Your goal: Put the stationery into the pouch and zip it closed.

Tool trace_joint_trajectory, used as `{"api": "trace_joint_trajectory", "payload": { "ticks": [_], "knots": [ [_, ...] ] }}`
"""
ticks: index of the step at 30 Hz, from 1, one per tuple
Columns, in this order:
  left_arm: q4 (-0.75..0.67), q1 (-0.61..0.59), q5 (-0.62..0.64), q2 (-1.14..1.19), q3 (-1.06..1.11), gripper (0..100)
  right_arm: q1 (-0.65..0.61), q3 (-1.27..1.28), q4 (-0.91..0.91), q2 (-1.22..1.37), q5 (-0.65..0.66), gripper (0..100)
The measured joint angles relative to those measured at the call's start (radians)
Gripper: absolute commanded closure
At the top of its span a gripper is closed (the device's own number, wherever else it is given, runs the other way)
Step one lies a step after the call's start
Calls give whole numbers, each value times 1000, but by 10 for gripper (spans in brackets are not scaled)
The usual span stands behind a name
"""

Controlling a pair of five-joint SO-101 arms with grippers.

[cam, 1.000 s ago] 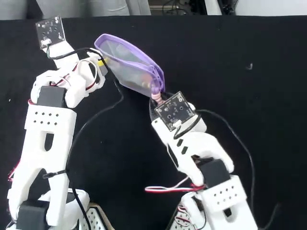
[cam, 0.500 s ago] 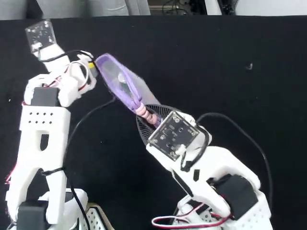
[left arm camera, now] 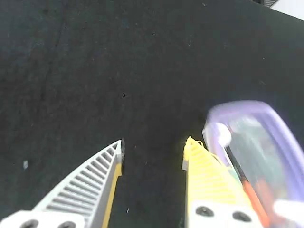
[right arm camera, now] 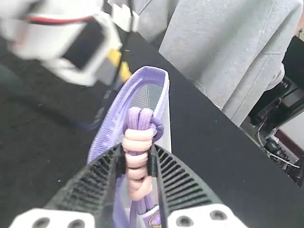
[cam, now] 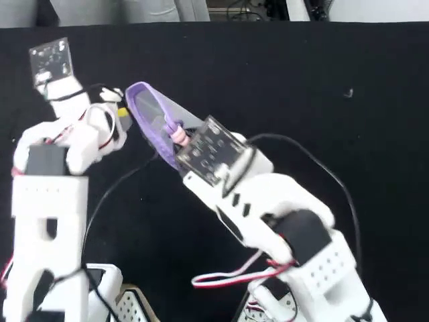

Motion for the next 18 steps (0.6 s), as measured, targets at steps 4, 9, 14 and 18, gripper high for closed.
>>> {"api": "trace_joint_trajectory", "payload": {
  "ticks": [4, 9, 14, 18],
  "knots": [
    [110, 0, -32, -161, 20, 786, 0, 0, -87, 80, 0, 987],
    [147, 34, -41, -394, 181, 786, 0, -58, -124, 181, 0, 987],
    [71, 112, -43, -620, 427, 786, -3, -127, -124, 229, 0, 987],
    [-61, 112, -43, -764, 640, 786, -3, -143, -124, 229, 0, 987]
  ]
}}
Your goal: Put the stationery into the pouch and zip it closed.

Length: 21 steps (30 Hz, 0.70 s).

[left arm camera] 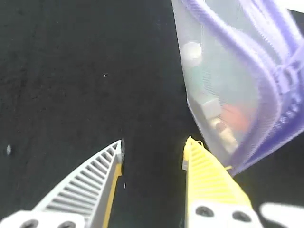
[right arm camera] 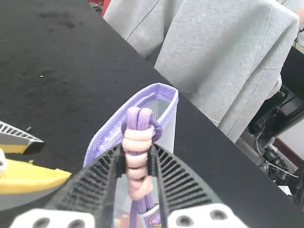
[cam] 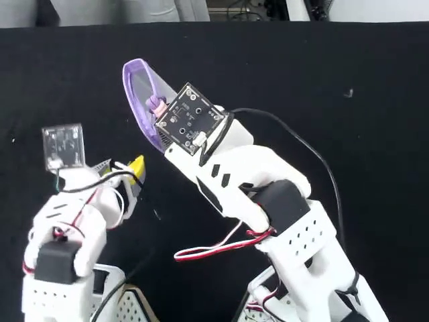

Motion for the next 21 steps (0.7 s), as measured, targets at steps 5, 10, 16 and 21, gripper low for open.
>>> {"api": "trace_joint_trajectory", "payload": {
  "ticks": [5, 10, 16, 21],
  "knots": [
    [-121, 0, 0, -160, 181, 786, 0, 0, 0, 0, 0, 987],
    [-132, 115, 35, -327, 259, 785, 0, 0, 0, 0, 0, 987],
    [-123, 230, 44, -382, 264, 785, 0, 0, 0, 0, 0, 987],
    [-164, 244, 48, -388, 264, 785, 0, 0, 0, 0, 0, 987]
  ]
}}
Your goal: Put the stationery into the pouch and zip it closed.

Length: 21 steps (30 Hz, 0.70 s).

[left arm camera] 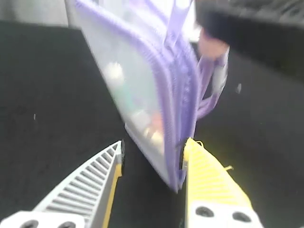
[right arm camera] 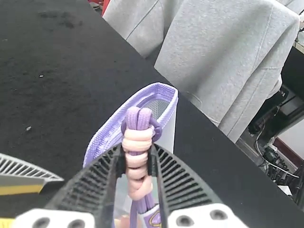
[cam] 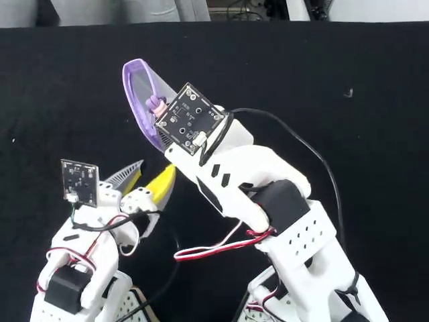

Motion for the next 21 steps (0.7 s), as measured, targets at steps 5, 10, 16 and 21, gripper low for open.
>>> {"api": "trace_joint_trajectory", "payload": {
  "ticks": [5, 10, 16, 21],
  "knots": [
    [-104, 37, 40, -5, 21, 785, 0, 0, 0, 0, 0, 987],
    [-181, 123, 60, -8, 35, 785, 0, 0, 0, 0, 0, 987],
    [-344, 95, 66, -12, 135, 785, 0, 0, 0, 0, 0, 987],
    [-539, 25, 69, -2, 269, 786, 0, 0, 0, 0, 0, 987]
  ]
}}
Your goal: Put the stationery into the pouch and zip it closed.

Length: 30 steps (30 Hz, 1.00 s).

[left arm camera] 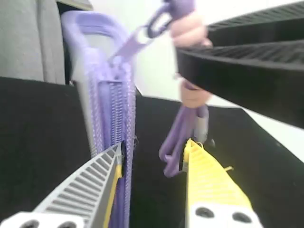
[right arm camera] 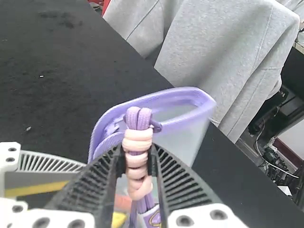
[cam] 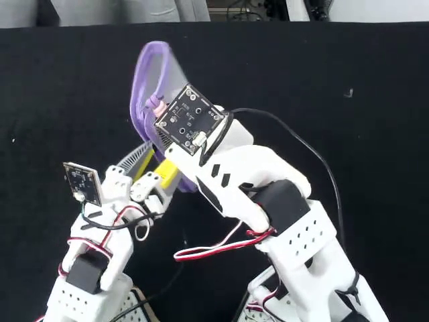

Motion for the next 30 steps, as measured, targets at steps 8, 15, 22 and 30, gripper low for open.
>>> {"api": "trace_joint_trajectory", "payload": {
  "ticks": [8, 15, 22, 30],
  "knots": [
    [-55, -55, 0, 0, 5, 789, 0, 0, 0, 0, 0, 987],
    [-78, -104, 0, 0, 5, 789, 0, 0, 0, 0, 0, 987],
    [150, -110, 0, -3, -103, 791, 0, 0, 0, 0, 0, 987],
    [242, -112, 0, -2, -158, 791, 0, 0, 0, 0, 0, 987]
  ]
}}
